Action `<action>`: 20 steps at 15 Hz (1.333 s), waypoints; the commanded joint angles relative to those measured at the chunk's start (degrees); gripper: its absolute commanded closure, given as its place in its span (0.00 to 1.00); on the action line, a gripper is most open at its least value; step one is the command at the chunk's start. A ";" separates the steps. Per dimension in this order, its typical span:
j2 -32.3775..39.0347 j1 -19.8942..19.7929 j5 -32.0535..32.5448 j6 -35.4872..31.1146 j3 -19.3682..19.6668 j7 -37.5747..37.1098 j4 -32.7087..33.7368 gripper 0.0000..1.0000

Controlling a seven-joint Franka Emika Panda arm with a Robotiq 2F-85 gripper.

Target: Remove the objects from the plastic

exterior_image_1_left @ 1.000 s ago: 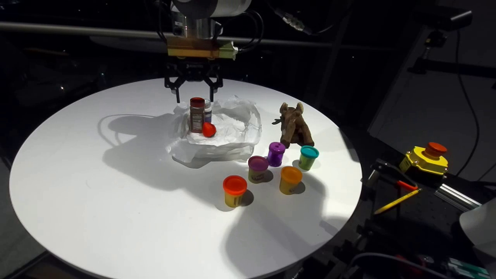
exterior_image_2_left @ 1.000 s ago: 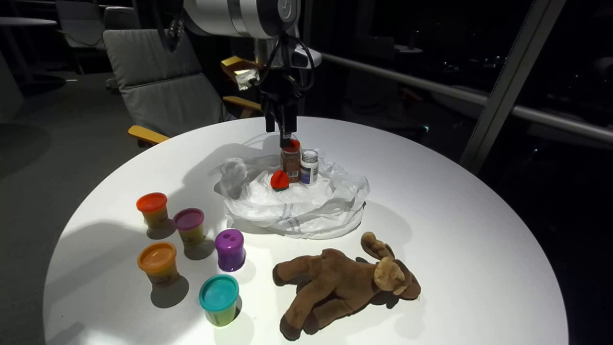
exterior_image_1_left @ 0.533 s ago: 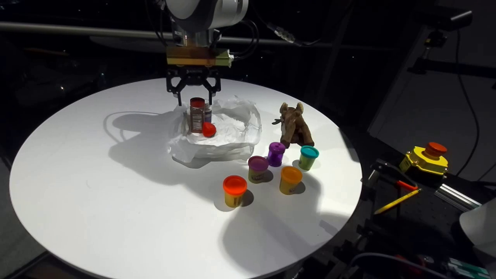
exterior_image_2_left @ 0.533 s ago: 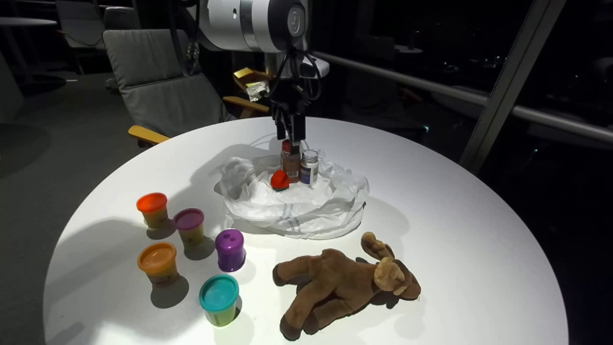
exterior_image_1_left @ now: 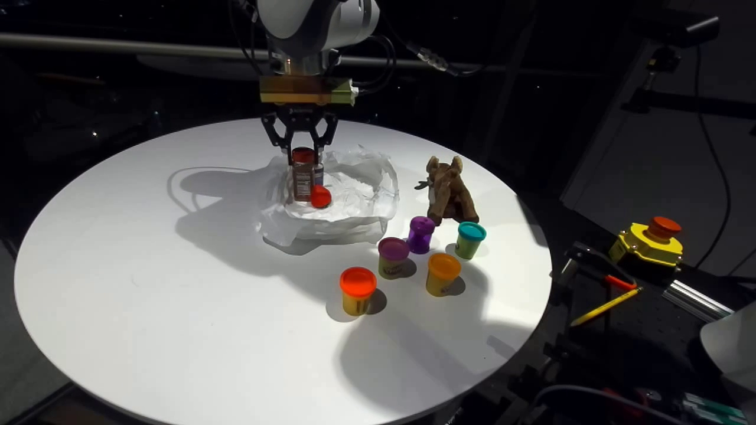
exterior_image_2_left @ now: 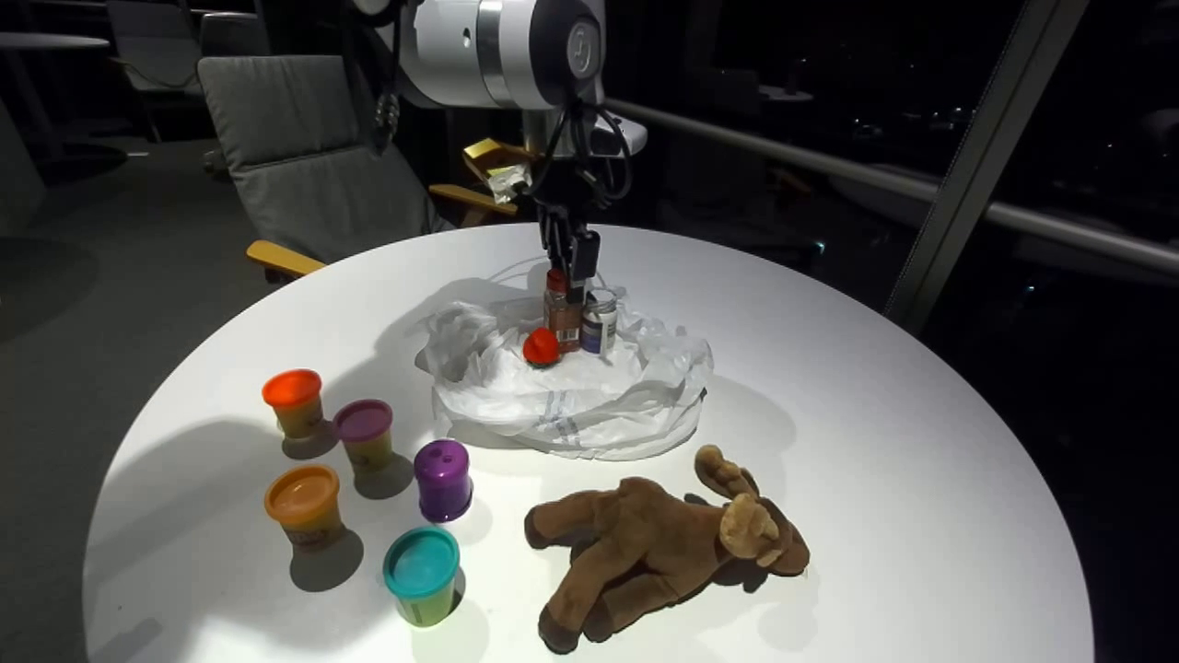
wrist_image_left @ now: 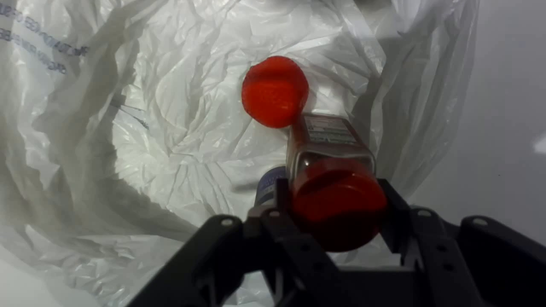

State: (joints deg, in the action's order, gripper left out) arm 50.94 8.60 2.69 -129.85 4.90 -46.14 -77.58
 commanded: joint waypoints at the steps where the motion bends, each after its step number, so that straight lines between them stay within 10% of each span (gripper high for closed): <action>1: -3.78 -0.14 -1.04 -0.27 0.94 -0.03 -2.63 0.75; 14: -31.21 10.05 11.17 0.29 -3.40 0.34 -33.02 0.75; 20: -29.61 18.37 25.72 -16.02 -5.78 -14.57 -44.96 0.75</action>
State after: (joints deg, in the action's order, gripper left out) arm 22.52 24.08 22.10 -137.93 -1.34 -53.66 -117.44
